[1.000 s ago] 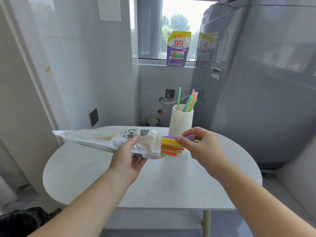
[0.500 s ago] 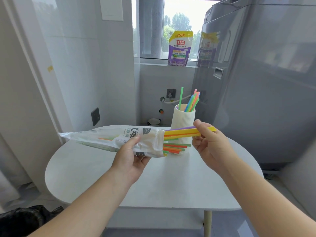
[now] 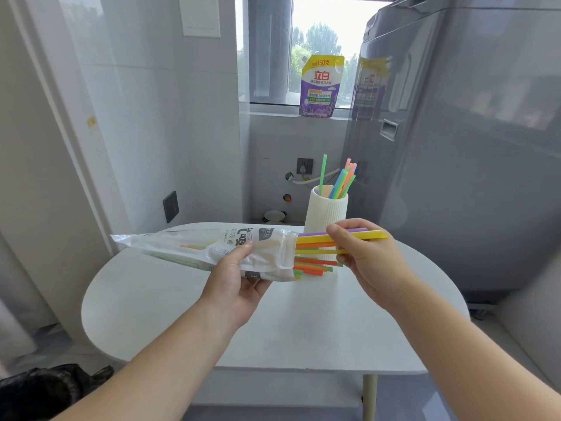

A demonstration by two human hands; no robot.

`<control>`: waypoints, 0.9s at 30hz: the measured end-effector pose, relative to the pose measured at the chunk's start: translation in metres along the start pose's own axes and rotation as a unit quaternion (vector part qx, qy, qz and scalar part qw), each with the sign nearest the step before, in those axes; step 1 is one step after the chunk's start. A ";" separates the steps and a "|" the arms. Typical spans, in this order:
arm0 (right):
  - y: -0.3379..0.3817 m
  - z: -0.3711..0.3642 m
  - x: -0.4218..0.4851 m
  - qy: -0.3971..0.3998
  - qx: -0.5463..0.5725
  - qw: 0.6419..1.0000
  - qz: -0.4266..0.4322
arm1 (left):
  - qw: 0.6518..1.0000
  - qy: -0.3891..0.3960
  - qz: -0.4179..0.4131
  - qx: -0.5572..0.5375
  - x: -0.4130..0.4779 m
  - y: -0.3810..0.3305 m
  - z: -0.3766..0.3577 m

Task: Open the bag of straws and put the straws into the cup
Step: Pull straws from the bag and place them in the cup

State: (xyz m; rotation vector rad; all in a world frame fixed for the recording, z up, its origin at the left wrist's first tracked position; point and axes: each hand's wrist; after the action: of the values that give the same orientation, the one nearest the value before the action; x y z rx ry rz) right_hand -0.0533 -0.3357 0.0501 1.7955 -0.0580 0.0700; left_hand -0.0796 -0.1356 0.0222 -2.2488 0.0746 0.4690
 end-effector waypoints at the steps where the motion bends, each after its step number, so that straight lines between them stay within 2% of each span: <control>1: 0.002 0.001 0.000 -0.002 0.014 1.000 -0.004 | 1.000 0.000 -0.001 -0.002 0.000 0.000 0.000; 7: 0.015 0.000 0.000 -0.006 0.192 0.981 -0.028 | 1.000 -0.009 -0.003 -0.011 0.000 -0.003 0.001; 10: 0.015 -0.003 0.001 -0.040 0.170 0.985 0.002 | 1.000 -0.011 -0.001 -0.014 0.000 -0.003 0.001; 13: 0.012 -0.004 0.004 -0.081 0.086 0.993 0.027 | 1.000 -0.010 -0.001 -0.018 0.001 -0.002 0.001; 16: 0.012 -0.005 0.004 -0.091 -0.003 0.994 0.058 | 1.000 -0.010 -0.001 -0.015 0.001 -0.002 0.001; 18: 0.015 -0.005 0.004 -0.092 -0.024 0.993 0.074 | 1.000 -0.010 -0.001 -0.015 0.002 -0.002 0.001; 21: 0.021 -0.004 0.006 -0.079 -0.019 0.995 0.061 | 1.000 -0.011 -0.001 -0.019 0.002 -0.002 0.002; 27: 0.005 -0.009 0.005 -0.025 0.063 0.997 -0.026 | 0.999 -0.008 -0.007 -0.030 0.000 -0.001 -0.002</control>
State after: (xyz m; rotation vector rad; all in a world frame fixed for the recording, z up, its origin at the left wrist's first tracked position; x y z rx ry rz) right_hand -0.0485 -0.3275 0.0571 1.9239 -0.0442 -0.0086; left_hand -0.0787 -0.1365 0.0239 -2.3027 0.0369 0.4865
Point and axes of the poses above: each hand's wrist, its own x-axis towards the middle knuckle, its own z-axis out of the back of the hand, y = z × x, and after that the axes turned 8 degrees about x, right-handed
